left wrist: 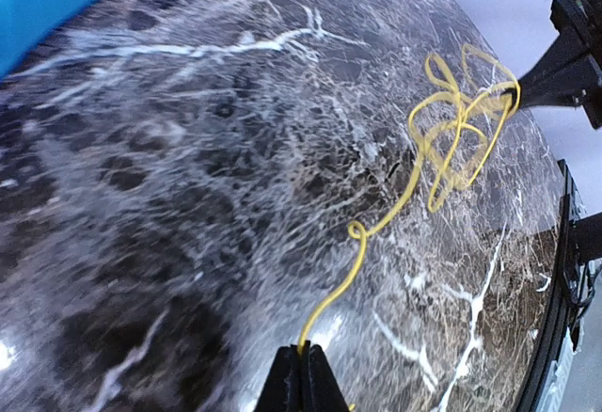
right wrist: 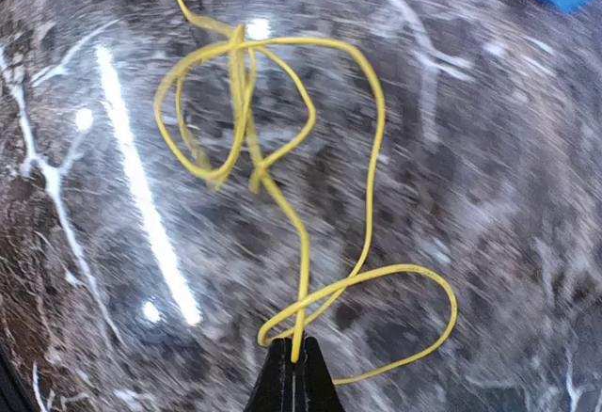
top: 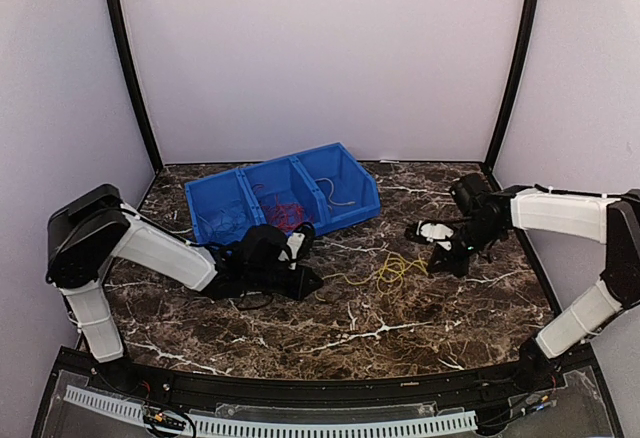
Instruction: Untangle the cables
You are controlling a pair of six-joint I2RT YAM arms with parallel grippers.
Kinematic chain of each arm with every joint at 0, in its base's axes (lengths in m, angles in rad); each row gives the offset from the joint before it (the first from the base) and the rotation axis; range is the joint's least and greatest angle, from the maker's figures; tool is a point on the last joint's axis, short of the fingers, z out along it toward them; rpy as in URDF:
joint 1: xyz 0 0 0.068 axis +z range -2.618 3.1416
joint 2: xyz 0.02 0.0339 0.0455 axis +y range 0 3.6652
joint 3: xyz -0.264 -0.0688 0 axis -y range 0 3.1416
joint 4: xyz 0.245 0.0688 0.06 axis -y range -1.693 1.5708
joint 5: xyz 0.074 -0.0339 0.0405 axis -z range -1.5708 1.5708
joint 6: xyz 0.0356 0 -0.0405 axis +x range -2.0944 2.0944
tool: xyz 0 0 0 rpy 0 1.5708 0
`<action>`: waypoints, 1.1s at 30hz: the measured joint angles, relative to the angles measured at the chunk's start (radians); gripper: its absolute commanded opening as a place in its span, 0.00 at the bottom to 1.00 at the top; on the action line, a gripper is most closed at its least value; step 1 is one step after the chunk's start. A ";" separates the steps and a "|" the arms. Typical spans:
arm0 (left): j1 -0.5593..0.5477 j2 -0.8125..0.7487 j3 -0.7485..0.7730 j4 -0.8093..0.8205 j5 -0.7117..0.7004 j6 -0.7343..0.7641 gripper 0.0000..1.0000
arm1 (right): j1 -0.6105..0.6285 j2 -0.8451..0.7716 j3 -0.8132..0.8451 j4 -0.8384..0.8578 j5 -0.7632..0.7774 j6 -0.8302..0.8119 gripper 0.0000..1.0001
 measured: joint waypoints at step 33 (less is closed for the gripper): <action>0.193 -0.966 0.096 -0.871 -0.654 0.199 0.00 | -0.395 0.253 0.526 0.013 0.001 0.032 0.00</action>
